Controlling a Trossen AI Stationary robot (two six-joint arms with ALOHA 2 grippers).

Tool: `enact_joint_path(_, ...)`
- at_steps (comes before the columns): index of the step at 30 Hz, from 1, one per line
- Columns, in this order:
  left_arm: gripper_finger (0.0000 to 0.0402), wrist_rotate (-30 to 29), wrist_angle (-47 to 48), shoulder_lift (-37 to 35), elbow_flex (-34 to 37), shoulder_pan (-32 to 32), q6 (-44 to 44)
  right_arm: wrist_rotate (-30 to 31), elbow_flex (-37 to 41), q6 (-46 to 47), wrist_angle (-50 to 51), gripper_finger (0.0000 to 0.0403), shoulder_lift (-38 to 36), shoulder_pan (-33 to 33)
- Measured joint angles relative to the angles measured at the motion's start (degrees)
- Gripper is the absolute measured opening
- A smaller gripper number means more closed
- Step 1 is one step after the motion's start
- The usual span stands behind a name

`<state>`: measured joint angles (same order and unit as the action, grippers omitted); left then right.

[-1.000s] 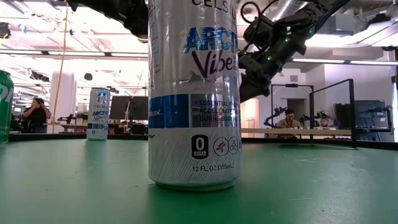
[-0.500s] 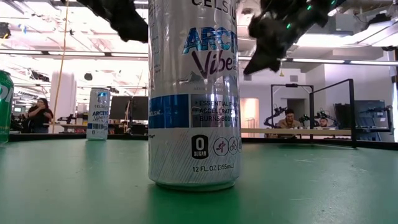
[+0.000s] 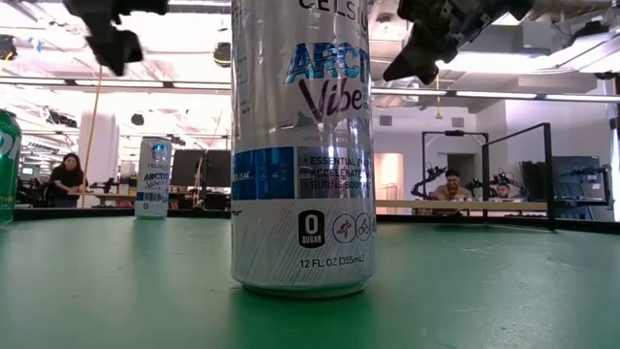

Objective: Place canned beverage on shelf
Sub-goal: Put the top green soda can on the shelf

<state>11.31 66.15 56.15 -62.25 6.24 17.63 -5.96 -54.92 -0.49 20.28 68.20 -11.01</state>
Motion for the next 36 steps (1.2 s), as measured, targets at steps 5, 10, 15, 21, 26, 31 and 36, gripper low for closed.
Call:
enact_joint_path(5, 0.0221, 0.00, 6.47, 0.05, -0.86, -2.59, -1.15, 0.06, 0.00, 1.37, -1.87, 0.0026, 0.00, -0.45)
enact_joint_path(10, 0.0221, 0.06, 9.03, 0.42, -0.86, -4.98, -1.98, 0.05, 0.00, 1.38, -3.44, 0.0026, 0.00, -0.24)
enact_joint_path(15, 0.0226, -0.78, 9.29, 1.11, -0.86, -5.40, -3.04, 1.94, 0.02, 0.46, -3.67, 0.0026, 0.00, -0.28)
enact_joint_path(21, 0.0250, 3.67, 9.55, 2.29, -0.25, -5.48, -1.67, 3.06, 0.02, -1.30, -3.66, 0.0027, 0.02, -0.56)
enact_joint_path(26, 0.0252, 0.17, 7.09, 3.78, -0.25, -5.40, -4.70, 3.06, 0.02, -2.83, -3.73, 0.0027, 0.02, -0.78)
enact_joint_path(31, 0.0252, -0.09, 5.77, 5.22, -0.25, -5.40, -4.86, 3.06, 0.02, -3.26, -4.57, 0.0027, 0.02, -0.82)
enact_joint_path(36, 0.0252, -3.86, 5.08, 7.46, -0.25, -5.37, -4.38, 3.06, 0.02, -3.91, -4.60, 0.0027, 0.02, -1.15)
